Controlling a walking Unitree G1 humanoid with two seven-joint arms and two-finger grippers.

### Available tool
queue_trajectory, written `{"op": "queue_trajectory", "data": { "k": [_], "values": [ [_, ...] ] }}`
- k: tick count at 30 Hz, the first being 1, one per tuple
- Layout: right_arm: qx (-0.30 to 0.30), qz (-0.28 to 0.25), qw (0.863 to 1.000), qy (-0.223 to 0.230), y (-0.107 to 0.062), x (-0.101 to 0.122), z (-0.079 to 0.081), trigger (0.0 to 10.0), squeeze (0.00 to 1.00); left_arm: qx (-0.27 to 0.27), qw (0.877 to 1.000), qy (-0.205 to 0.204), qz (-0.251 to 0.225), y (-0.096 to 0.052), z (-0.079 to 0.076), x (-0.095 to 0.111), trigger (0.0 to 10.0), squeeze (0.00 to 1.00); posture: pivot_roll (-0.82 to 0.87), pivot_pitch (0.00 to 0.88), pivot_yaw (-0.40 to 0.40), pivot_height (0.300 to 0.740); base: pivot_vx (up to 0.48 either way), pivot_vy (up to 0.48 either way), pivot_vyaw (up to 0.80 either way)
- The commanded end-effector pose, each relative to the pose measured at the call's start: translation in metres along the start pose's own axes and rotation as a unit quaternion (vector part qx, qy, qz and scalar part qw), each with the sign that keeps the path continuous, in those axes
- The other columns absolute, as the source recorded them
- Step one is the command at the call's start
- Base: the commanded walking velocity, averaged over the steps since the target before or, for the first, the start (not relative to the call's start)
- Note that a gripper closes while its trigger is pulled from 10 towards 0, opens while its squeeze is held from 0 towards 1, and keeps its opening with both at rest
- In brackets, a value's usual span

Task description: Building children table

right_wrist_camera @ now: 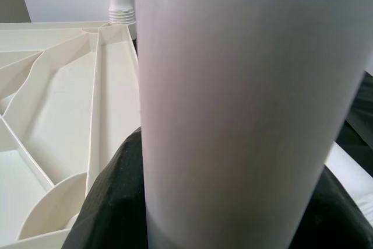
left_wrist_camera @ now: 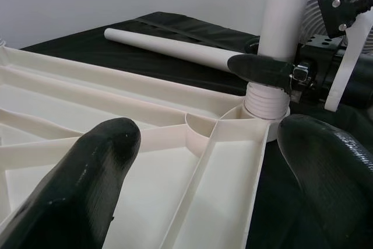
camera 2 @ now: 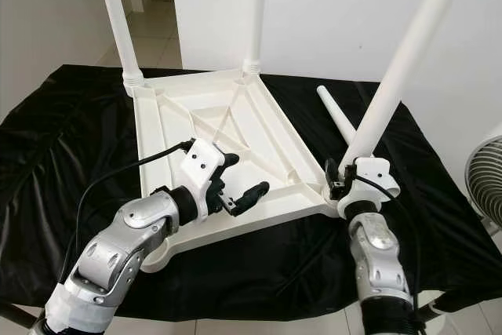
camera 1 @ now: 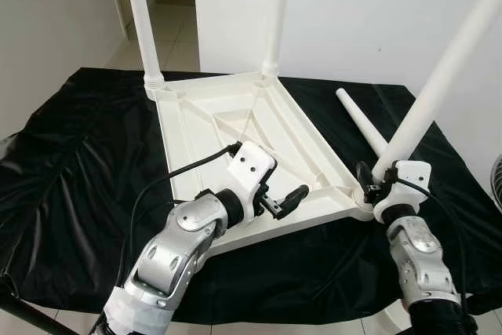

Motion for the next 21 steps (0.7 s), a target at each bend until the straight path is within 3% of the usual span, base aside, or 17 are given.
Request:
{"op": "queue_trajectory", "data": {
  "k": [1,3,8,9,10,11,21],
  "values": [
    [0.007,0.010,1.000,0.005,-0.003,-0.005,0.001,0.0,0.00,0.008,1.000,0.003,-0.003,0.001,0.002,0.002,10.0,0.00,-0.03,0.027,-0.012,0.740,0.000,0.000,0.00],
    [0.016,0.013,1.000,0.023,-0.005,-0.009,0.005,0.0,0.00,0.009,1.000,0.004,-0.003,0.001,0.002,0.002,10.0,0.00,-0.03,0.026,-0.008,0.740,0.000,0.000,0.00],
    [0.031,0.019,0.999,0.019,-0.008,-0.013,0.010,0.0,0.00,0.011,1.000,0.005,-0.002,0.000,0.004,0.003,10.0,0.00,-0.03,0.024,-0.006,0.740,0.000,0.000,0.00],
    [0.035,0.021,0.999,0.017,-0.009,-0.014,0.010,4.0,0.00,0.011,1.000,0.006,-0.003,0.000,0.005,0.003,10.0,0.00,-0.03,0.025,-0.004,0.740,0.000,0.000,0.00],
    [0.035,0.021,0.999,0.017,-0.009,-0.014,0.010,4.0,0.00,0.011,1.000,0.006,-0.003,0.000,0.005,0.003,10.0,0.00,-0.03,0.025,-0.004,0.740,0.000,0.000,0.00],
    [0.037,0.028,0.999,0.016,-0.011,-0.016,0.010,10.0,0.00,0.011,1.000,0.007,-0.003,0.000,0.005,0.003,10.0,0.00,-0.03,0.025,-0.002,0.740,0.000,0.000,0.00],
    [-0.020,0.033,0.999,0.010,-0.014,-0.020,0.008,10.0,0.00,0.010,1.000,0.006,-0.002,0.000,0.005,0.003,10.0,0.00,-0.03,0.033,0.000,0.740,0.000,0.000,0.00]
  ]
}}
Point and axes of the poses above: a point about 5 cm out from each wrist's last joint towards the gripper, its own y axis pointing out of the wrist towards the gripper, its own x axis along the axis of the wrist's last joint, z = x × y, the point moved 3 cm from there along y, pointing out of the wrist towards the gripper, and after that the axes turned 11 degrees about y, right-handed, at the moved point
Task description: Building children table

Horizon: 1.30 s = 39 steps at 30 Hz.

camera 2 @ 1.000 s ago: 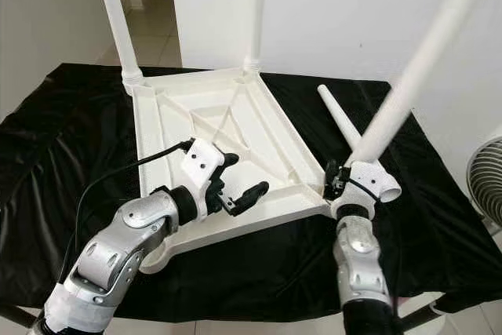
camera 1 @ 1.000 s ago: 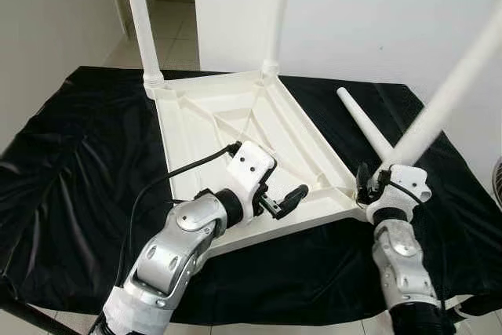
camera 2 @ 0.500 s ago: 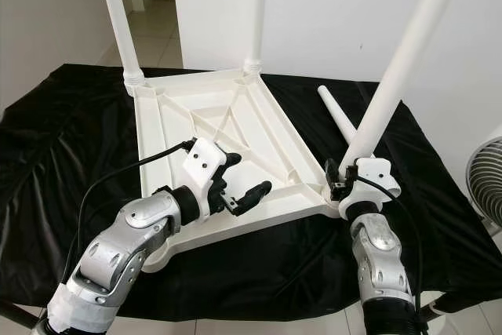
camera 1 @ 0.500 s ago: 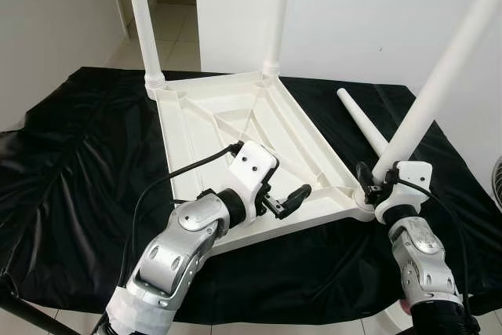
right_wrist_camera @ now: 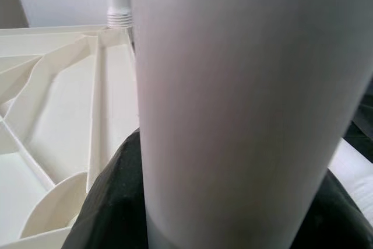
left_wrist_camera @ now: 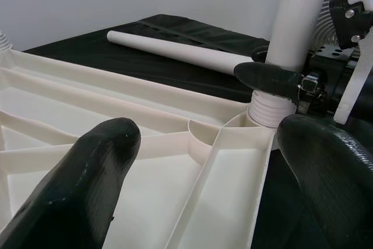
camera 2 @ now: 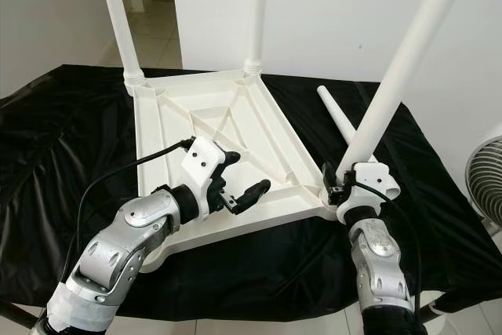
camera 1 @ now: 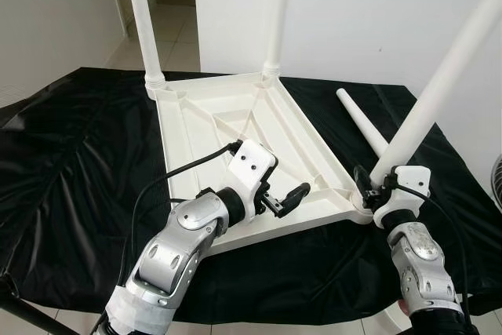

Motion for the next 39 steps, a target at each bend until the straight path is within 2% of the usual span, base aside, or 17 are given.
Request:
{"op": "queue_trajectory", "data": {
  "k": [1,2,5,7,12,15,19,23,26,29,30,31,32,39],
  "values": [
    [-0.047,0.037,0.998,-0.005,-0.007,-0.018,-0.004,10.0,0.00,0.006,1.000,0.006,-0.001,0.000,0.002,0.002,10.0,0.00,-0.03,0.036,-0.001,0.740,0.000,0.000,0.00],
    [-0.047,0.037,0.998,-0.005,-0.007,-0.018,-0.004,10.0,0.00,0.006,1.000,0.006,-0.001,0.000,0.002,0.002,10.0,0.00,-0.03,0.036,-0.001,0.740,0.000,0.000,0.00],
    [-0.118,0.038,0.992,-0.009,-0.010,-0.023,-0.005,10.0,0.00,0.006,1.000,0.004,-0.001,0.000,0.002,0.002,10.0,0.00,-0.03,0.036,-0.004,0.740,0.000,0.000,0.00],
    [-0.125,0.038,0.991,-0.007,-0.011,-0.024,-0.004,10.0,0.00,0.007,1.000,0.004,-0.001,0.000,0.002,0.002,10.0,0.00,-0.03,0.036,-0.004,0.740,0.000,0.000,0.00],
    [-0.215,0.021,0.976,0.001,-0.022,-0.027,0.005,10.0,0.00,0.009,1.000,0.005,-0.002,0.000,0.003,0.003,10.0,0.00,-0.02,0.032,-0.009,0.740,0.000,0.000,0.00],
    [-0.237,0.015,0.971,0.003,-0.025,-0.026,0.004,10.0,0.00,0.010,1.000,0.005,-0.002,0.000,0.003,0.003,10.0,0.00,-0.02,0.031,-0.010,0.740,0.000,0.000,0.00],
    [-0.248,0.009,0.969,0.007,-0.026,-0.024,0.008,10.0,0.00,0.010,1.000,0.005,-0.002,0.001,0.003,0.003,10.0,0.00,-0.02,0.031,-0.011,0.740,0.000,0.000,0.00],
    [-0.262,0.010,0.965,0.010,-0.025,-0.022,0.002,10.0,0.00,0.007,1.000,0.004,-0.003,0.001,0.002,0.003,10.0,0.00,-0.02,0.032,-0.009,0.740,0.000,0.000,0.00],
    [-0.261,0.010,0.965,0.009,-0.024,-0.022,0.003,10.0,0.00,0.006,1.000,0.004,-0.003,0.001,0.002,0.003,10.0,0.00,-0.02,0.031,-0.008,0.740,0.000,0.000,0.00],
    [-0.233,0.003,0.972,0.017,-0.020,-0.019,0.009,10.0,0.00,0.005,1.000,0.004,-0.003,0.001,0.001,0.003,10.0,0.00,-0.02,0.028,-0.009,0.740,0.000,0.000,0.00],
    [-0.218,-0.001,0.976,0.026,-0.018,-0.018,0.012,10.0,0.30,0.005,1.000,0.004,-0.003,0.001,0.001,0.003,10.0,0.00,-0.02,0.028,-0.009,0.740,0.000,0.000,0.00],
    [-0.218,-0.001,0.976,0.026,-0.018,-0.018,0.012,10.0,0.30,0.005,1.000,0.004,-0.003,0.001,0.001,0.003,10.0,0.00,-0.02,0.028,-0.009,0.740,0.000,0.000,0.00],
    [-0.200,-0.011,0.979,0.033,-0.016,-0.013,0.014,10.0,1.00,0.004,1.000,0.003,-0.004,0.001,0.000,0.003,10.0,0.00,-0.02,0.027,-0.009,0.740,0.000,0.000,0.00],
    [-0.158,-0.042,0.986,0.029,-0.011,0.003,0.011,10.0,1.00,0.004,1.000,0.001,-0.005,0.001,-0.002,0.003,10.0,0.00,-0.03,0.023,-0.015,0.740,0.000,0.000,0.00]
  ]
}}
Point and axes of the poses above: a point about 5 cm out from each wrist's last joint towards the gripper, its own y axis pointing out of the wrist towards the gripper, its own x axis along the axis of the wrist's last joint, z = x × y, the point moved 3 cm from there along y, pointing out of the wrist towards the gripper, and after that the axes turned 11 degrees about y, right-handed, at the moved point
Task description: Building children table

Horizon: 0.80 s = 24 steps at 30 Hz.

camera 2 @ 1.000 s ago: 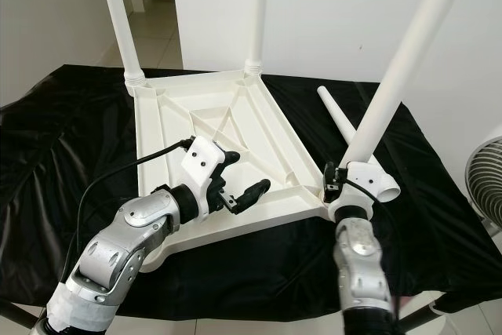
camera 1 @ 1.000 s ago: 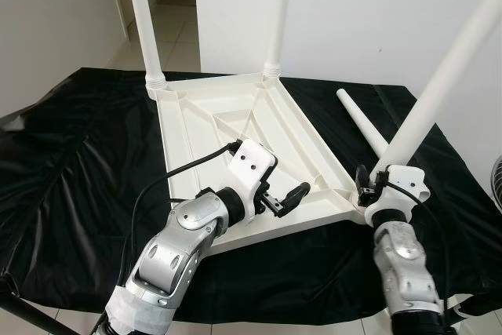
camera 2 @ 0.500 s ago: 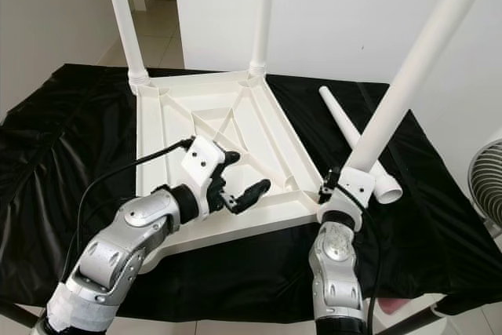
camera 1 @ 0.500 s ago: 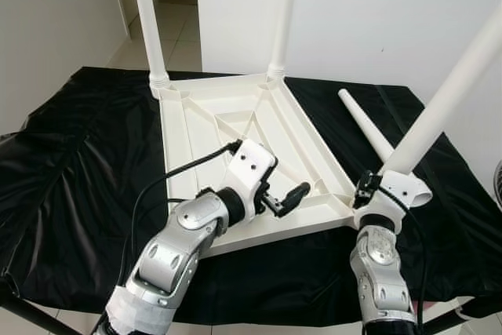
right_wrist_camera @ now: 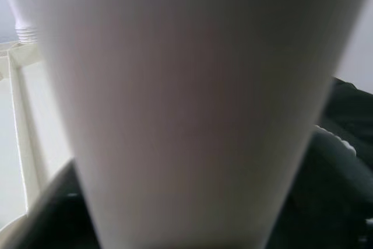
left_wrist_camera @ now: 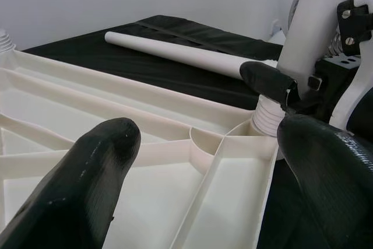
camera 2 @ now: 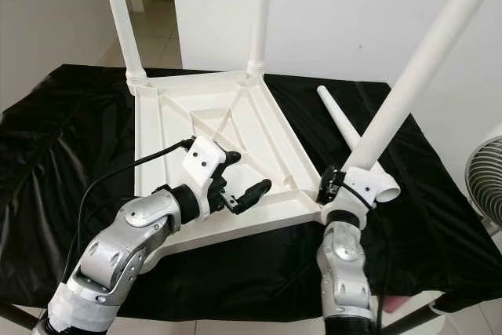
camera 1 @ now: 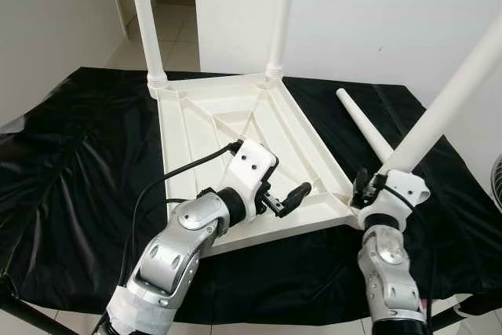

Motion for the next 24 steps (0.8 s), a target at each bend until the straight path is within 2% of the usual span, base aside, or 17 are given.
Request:
{"op": "queue_trajectory", "data": {
  "k": [1,2,3,4,5,6,7,10,12,13,15,16,17,18,24],
  "values": [
    [0.017,-0.008,1.000,0.007,0.002,0.004,0.001,10.0,1.00,0.004,1.000,0.003,-0.003,0.000,-0.001,0.003,10.0,0.00,-0.03,0.023,-0.015,0.740,0.000,0.000,0.00],
    [0.017,-0.008,1.000,0.007,0.002,0.004,0.001,10.0,1.00,0.004,1.000,0.003,-0.003,0.000,-0.001,0.003,10.0,0.00,-0.03,0.023,-0.015,0.740,0.000,0.000,0.00],
    [0.033,-0.009,0.999,0.008,0.004,0.007,0.003,10.0,1.00,0.004,1.000,0.003,-0.003,0.001,-0.001,0.003,10.0,0.00,-0.03,0.022,-0.017,0.740,0.000,0.000,0.00],
    [0.076,-0.006,0.997,0.003,0.008,0.011,0.008,10.0,1.00,0.004,1.000,0.002,-0.004,0.001,-0.001,0.003,10.0,0.00,-0.03,0.022,-0.017,0.740,0.000,0.000,0.00],
    [0.076,-0.006,0.997,0.003,0.008,0.011,0.008,10.0,1.00,0.004,1.000,0.002,-0.004,0.001,-0.001,0.003,10.0,0.00,-0.03,0.022,-0.017,0.740,0.000,0.000,0.00],
    [0.089,-0.005,0.996,-0.002,0.009,0.013,0.008,10.0,0.28,0.004,1.000,0.002,-0.004,0.001,-0.001,0.003,10.0,0.00,-0.03,0.021,-0.018,0.740,0.000,0.000,0.00],
    [0.100,-0.002,0.995,-0.004,0.010,0.013,0.008,10.0,0.00,0.004,1.000,0.002,-0.004,0.002,-0.001,0.003,10.0,0.00,-0.03,0.021,-0.018,0.740,0.000,0.000,0.00],
    [0.150,0.007,0.989,-0.005,0.012,0.016,0.010,10.0,0.00,0.004,1.000,0.001,-0.005,0.002,-0.001,0.003,10.0,0.00,-0.04,0.020,-0.016,0.740,0.000,0.000,0.00],
    [0.199,0.021,0.980,-0.007,0.012,0.018,0.012,10.0,0.00,0.004,1.000,0.002,-0.006,0.002,-0.001,0.004,10.0,0.00,-0.04,0.020,-0.015,0.740,0.000,0.000,0.00],
    [0.199,0.021,0.980,-0.007,0.012,0.018,0.012,10.0,0.00,0.004,1.000,0.002,-0.006,0.002,-0.001,0.004,10.0,0.00,-0.04,0.020,-0.015,0.740,0.000,0.000,0.00],
    [0.238,0.032,0.971,-0.011,0.012,0.019,0.012,10.0,0.00,0.004,1.000,0.002,-0.007,0.003,-0.001,0.004,10.0,0.00,-0.04,0.022,-0.014,0.740,0.000,0.000,0.00],
    [0.259,0.043,0.965,-0.009,0.011,0.019,0.012,2.1,0.00,0.004,1.000,0.002,-0.007,0.003,-0.001,0.004,10.0,0.00,-0.04,0.025,-0.014,0.740,0.000,0.000,0.00],
    [0.272,0.051,0.961,-0.006,0.010,0.018,0.012,2.1,0.00,0.004,1.000,0.002,-0.007,0.003,-0.001,0.005,10.0,0.00,-0.04,0.025,-0.014,0.740,0.000,0.000,0.00],
    [0.280,0.055,0.958,-0.004,0.009,0.018,0.012,0.0,0.00,0.004,1.000,0.002,-0.008,0.003,0.000,0.005,10.0,0.00,-0.04,0.025,-0.014,0.740,0.000,0.000,0.00],
    [0.317,0.068,0.946,-0.014,0.004,0.019,0.010,0.0,0.00,0.007,1.000,0.000,-0.007,0.003,0.000,0.004,10.0,0.00,-0.04,0.033,-0.016,0.740,0.000,0.000,0.00]
  ]
}}
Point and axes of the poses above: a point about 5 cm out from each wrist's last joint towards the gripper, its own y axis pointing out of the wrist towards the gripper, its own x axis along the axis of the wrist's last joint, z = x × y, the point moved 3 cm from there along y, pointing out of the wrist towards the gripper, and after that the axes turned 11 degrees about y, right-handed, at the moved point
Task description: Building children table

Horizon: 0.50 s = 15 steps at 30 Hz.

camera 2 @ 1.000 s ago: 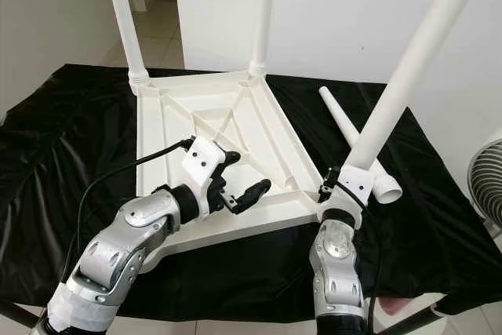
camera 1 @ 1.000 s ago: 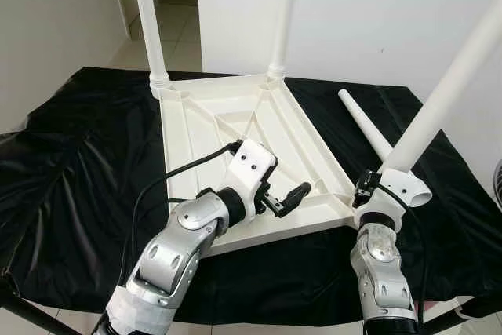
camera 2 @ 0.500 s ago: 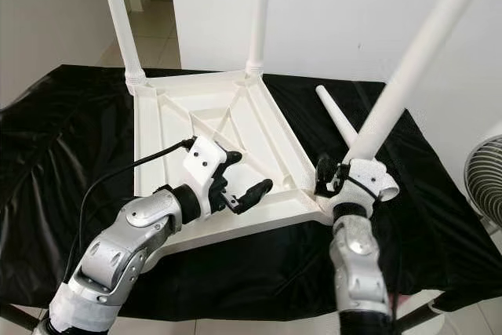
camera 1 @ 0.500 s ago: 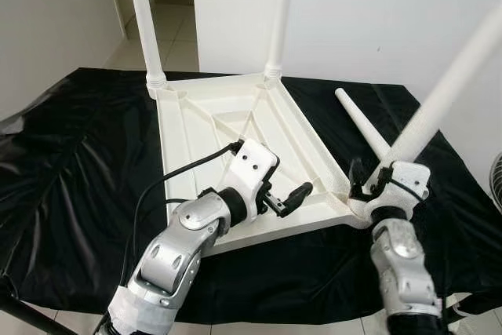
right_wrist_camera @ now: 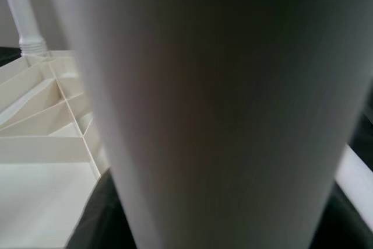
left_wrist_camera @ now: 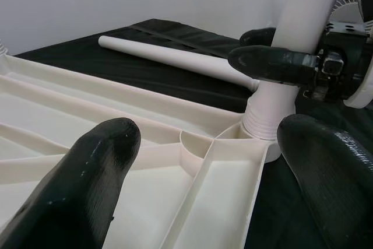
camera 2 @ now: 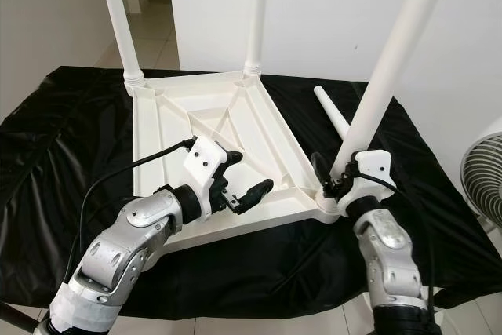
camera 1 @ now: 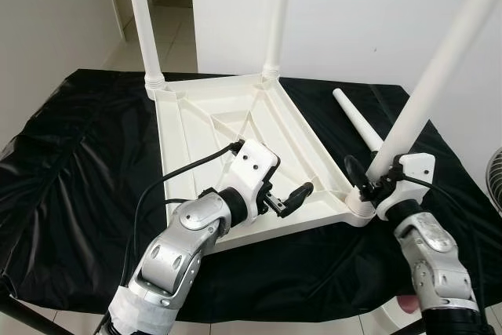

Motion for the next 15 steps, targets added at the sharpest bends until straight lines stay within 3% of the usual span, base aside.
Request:
{"op": "queue_trajectory", "data": {
  "k": [1,4,11,15],
  "values": [
    [0.022,0.017,1.000,0.012,-0.002,-0.007,0.006,0.0,0.00,0.008,1.000,0.003,-0.003,0.001,0.001,0.003,10.0,0.00,-0.04,0.038,-0.017,0.740,0.000,0.000,0.00],
    [0.022,0.019,1.000,0.010,-0.003,-0.007,0.004,0.0,0.00,0.009,1.000,0.003,-0.003,0.001,0.002,0.003,10.0,0.00,-0.04,0.040,-0.017,0.740,0.000,0.000,0.00],
    [-0.019,0.026,0.997,0.071,-0.010,-0.019,-0.008,0.0,0.00,0.008,1.000,0.003,-0.002,0.000,0.002,0.003,10.0,0.00,-0.04,0.045,-0.009,0.740,0.000,0.000,0.00],
    [-0.024,0.033,0.996,0.081,-0.011,-0.025,-0.008,0.0,0.00,0.007,1.000,0.004,-0.001,0.000,0.003,0.003,10.0,0.00,-0.04,0.046,-0.005,0.740,0.000,0.000,0.00]
  ]
}}
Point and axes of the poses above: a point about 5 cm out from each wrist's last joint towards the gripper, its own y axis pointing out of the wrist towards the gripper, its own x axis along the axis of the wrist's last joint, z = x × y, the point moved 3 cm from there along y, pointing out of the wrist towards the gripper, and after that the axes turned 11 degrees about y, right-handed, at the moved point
